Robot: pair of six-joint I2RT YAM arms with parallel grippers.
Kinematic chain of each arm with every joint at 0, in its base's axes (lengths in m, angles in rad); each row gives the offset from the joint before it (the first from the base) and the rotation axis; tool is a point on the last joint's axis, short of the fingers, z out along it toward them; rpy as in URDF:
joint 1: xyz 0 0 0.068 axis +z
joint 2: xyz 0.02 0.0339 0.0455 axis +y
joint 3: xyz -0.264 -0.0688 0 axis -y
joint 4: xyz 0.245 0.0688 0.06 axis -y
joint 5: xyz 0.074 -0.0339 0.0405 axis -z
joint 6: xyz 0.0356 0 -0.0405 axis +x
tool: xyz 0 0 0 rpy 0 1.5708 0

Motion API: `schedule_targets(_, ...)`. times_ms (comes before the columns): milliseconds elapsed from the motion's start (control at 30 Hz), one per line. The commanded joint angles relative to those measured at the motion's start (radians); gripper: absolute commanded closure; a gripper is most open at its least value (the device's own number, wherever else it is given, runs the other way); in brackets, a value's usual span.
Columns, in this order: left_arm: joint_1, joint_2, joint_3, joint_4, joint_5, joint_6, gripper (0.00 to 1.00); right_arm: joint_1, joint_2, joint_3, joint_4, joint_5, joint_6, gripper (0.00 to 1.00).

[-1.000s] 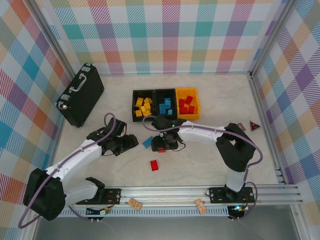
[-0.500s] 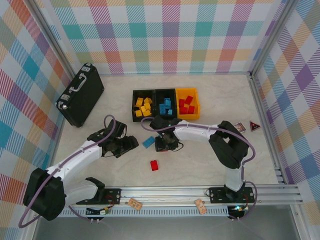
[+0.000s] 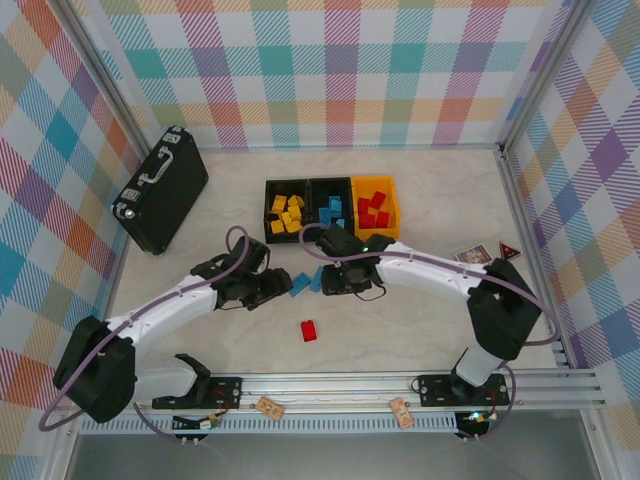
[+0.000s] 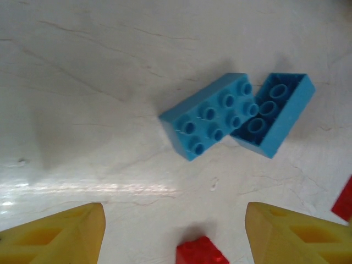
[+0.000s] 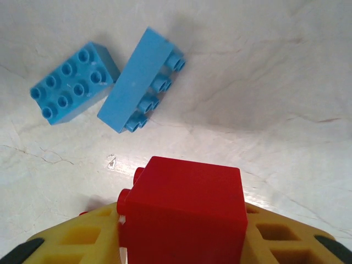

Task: Sort the legos into containers by color
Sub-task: Pick up the lego from the center of the table, then place the lego in the container.

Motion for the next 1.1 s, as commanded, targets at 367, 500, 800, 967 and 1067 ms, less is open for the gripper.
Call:
schedule_targets(367, -0.116, 0.240, 0.186, 0.200, 0.034, -0.033, 0.33, -0.292, -0.117, 0.026, -0.033, 0.032, -0.134, 0.58)
schedule_targets(500, -0.137, 0.289, 0.231, 0.204, 0.032, -0.023, 0.33, -0.365, -0.063, 0.075, -0.001, 0.012, -0.151, 0.58)
schedule_targets(800, -0.153, 0.309, 0.246, 0.212, 0.034, -0.029, 0.34, -0.464, 0.191, 0.338, 0.000, 0.001, -0.169, 0.56)
schedule_targets(967, -0.154, 0.272, 0.215, 0.193, 0.018, -0.031, 0.34, -0.502, 0.341, 0.495, -0.021, -0.030, -0.162, 0.56)
schedule_targets(1067, -0.154, 0.251, 0.197, 0.178, 0.003, -0.033, 0.34, -0.522, 0.416, 0.570, -0.023, -0.090, -0.145, 0.55)
